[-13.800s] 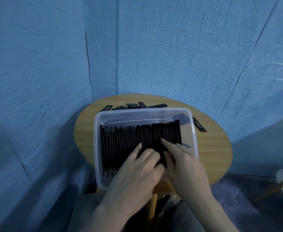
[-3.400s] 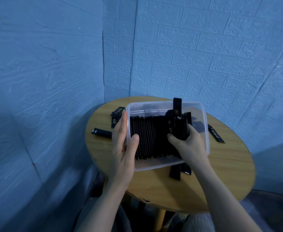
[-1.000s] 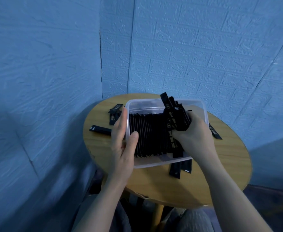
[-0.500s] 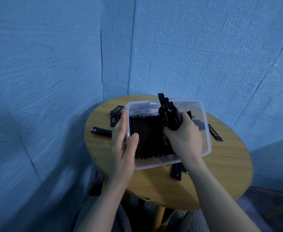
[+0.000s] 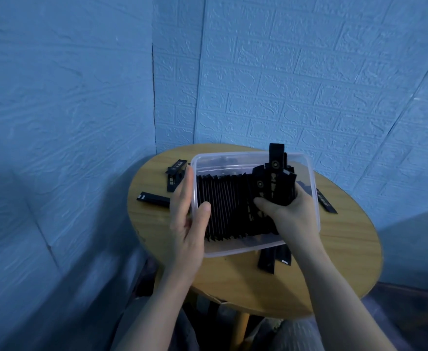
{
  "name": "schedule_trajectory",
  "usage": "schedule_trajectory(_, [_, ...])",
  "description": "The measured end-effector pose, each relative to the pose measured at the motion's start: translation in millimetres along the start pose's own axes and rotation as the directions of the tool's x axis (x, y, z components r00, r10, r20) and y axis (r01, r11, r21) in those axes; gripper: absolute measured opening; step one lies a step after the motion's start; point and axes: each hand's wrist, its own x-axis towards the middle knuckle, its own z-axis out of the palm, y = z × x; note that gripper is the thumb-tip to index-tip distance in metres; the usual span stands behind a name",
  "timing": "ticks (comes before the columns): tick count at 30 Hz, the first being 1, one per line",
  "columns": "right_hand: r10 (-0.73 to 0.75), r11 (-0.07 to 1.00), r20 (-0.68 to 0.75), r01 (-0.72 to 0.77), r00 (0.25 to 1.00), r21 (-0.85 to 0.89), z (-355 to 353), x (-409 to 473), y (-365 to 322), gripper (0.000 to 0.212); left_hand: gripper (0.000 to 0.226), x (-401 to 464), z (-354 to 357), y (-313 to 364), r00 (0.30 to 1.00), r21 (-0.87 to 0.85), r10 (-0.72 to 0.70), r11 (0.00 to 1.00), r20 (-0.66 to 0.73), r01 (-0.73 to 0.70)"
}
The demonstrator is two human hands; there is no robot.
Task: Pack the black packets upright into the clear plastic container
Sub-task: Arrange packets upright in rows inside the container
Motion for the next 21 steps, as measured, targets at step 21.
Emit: schedule_trajectory(21, [-0.028, 0.981, -0.056, 0.017, 0.998, -0.191, -1, -3, 4, 0.027, 0.054, -2, -1, 5, 0.997, -0.008, -0.07, 0.998, 0.021, 0.07])
